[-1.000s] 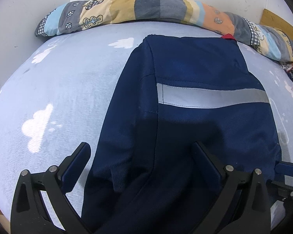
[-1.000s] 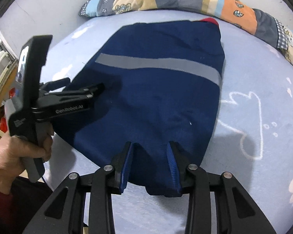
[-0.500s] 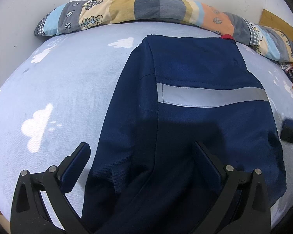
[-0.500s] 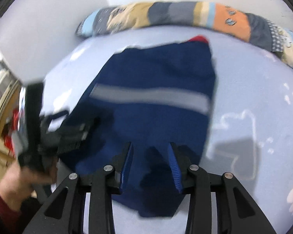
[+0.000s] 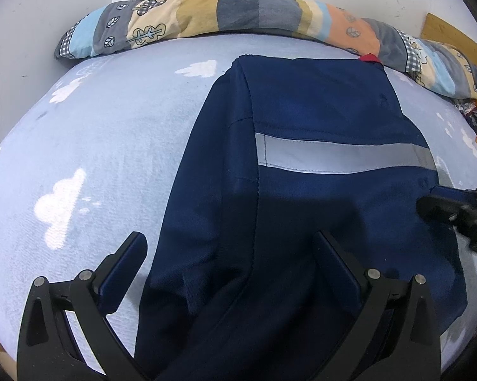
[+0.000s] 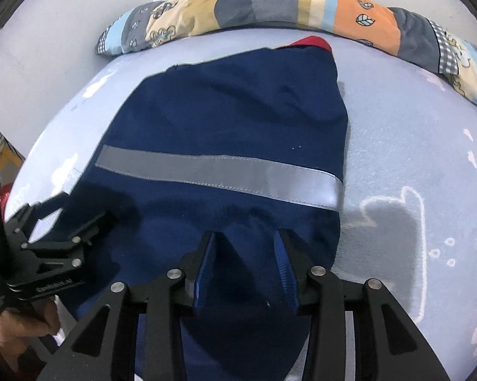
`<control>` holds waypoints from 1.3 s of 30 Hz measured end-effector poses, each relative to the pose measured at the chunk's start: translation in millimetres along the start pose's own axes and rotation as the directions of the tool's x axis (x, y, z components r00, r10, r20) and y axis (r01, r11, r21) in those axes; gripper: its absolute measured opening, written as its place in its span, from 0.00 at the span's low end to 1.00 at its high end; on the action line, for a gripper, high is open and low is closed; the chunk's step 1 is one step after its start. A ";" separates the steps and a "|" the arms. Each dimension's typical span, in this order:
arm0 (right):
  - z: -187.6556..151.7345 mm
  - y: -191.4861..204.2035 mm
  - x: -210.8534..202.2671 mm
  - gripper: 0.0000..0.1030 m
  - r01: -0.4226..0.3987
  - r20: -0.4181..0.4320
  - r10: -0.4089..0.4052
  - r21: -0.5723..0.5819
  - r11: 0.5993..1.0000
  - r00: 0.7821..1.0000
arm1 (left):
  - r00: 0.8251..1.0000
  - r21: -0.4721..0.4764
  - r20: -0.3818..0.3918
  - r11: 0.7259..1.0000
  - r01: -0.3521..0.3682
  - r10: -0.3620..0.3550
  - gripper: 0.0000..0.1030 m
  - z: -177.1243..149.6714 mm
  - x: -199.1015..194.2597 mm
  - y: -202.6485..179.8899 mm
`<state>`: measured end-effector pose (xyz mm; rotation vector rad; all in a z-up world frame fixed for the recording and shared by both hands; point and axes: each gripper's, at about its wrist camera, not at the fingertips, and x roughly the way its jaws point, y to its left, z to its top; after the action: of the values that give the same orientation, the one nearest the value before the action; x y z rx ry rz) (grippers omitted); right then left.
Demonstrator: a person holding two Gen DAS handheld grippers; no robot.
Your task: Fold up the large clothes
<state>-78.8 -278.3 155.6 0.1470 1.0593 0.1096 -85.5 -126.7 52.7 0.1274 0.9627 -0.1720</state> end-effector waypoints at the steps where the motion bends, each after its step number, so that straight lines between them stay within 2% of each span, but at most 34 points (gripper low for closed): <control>1: 0.2 -2.2 -6.0 0.41 -0.026 0.010 0.026 0.023 0.999 1.000 | 1.000 0.000 -0.001 1.000 0.001 -0.001 1.00 -0.1 -0.7 0.1; 4: -3.9 -10.6 -22.8 0.41 -0.102 0.015 0.101 0.081 0.991 0.995 | 1.000 -0.002 -0.002 1.000 0.000 0.000 1.00 0.0 -1.2 0.2; 6: -8.8 -11.3 -34.0 0.41 -0.116 0.006 0.116 0.085 0.990 0.993 | 1.000 -0.004 -0.002 1.000 -0.002 0.002 1.00 -0.4 -1.6 -0.3; 10: -26.8 0.5 -46.5 0.41 -0.166 -0.035 0.167 0.035 0.986 0.985 | 1.000 -0.002 -0.005 1.000 -0.007 0.007 1.00 0.0 -1.3 -1.4; 13: -39.1 17.8 -40.8 0.41 -0.195 -0.083 0.194 0.000 0.981 0.977 | 1.000 -0.005 -0.007 1.000 -0.015 0.015 1.00 -0.2 -1.5 -2.1; 14: -42.0 23.8 -37.1 0.42 -0.198 -0.099 0.195 -0.019 0.980 0.976 | 1.000 -0.003 -0.006 1.000 -0.018 0.017 1.00 -0.1 -1.4 -2.1; 17: -49.0 36.5 -31.2 0.42 -0.142 -0.111 0.131 -0.092 0.986 0.985 | 1.000 0.004 -0.003 1.000 -0.020 0.020 1.00 -1.0 -1.2 -2.8; 22: -50.5 40.6 -23.9 0.43 -0.115 -0.134 0.099 -0.117 0.986 0.986 | 1.000 -0.001 -0.004 1.000 -0.016 0.016 1.00 -1.5 -1.0 -2.2; 28: -42.9 56.7 -40.6 0.42 -0.203 -0.072 0.195 -0.142 0.969 0.978 | 1.000 -0.005 -0.012 1.000 -0.003 0.003 1.00 -0.4 -4.0 1.5; 30: -39.2 60.5 -39.4 0.41 -0.195 -0.057 0.188 -0.150 0.969 0.980 | 1.000 -0.019 -0.002 1.000 0.007 -0.007 1.00 6.5 -10.1 8.8; 33: -16.5 48.6 -41.4 0.41 -0.158 0.015 0.161 -0.120 0.980 0.987 | 1.000 -0.071 0.004 0.997 0.022 -0.022 1.00 18.2 -14.2 27.0; 36: 13.3 19.4 -32.0 0.43 -0.062 0.077 0.063 -0.027 0.998 0.995 | 0.995 -0.164 -0.068 0.985 0.061 -0.073 1.00 30.4 0.5 52.0; 39: 33.2 -0.7 -11.2 0.43 0.053 0.057 -0.052 -0.017 0.998 0.997 | 0.984 -0.201 -0.137 0.976 0.082 -0.111 1.00 40.2 22.9 67.7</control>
<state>-55.2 -283.0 181.1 0.1046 1.0050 0.0672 -26.7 -69.8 58.6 -0.0882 1.1292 -0.1590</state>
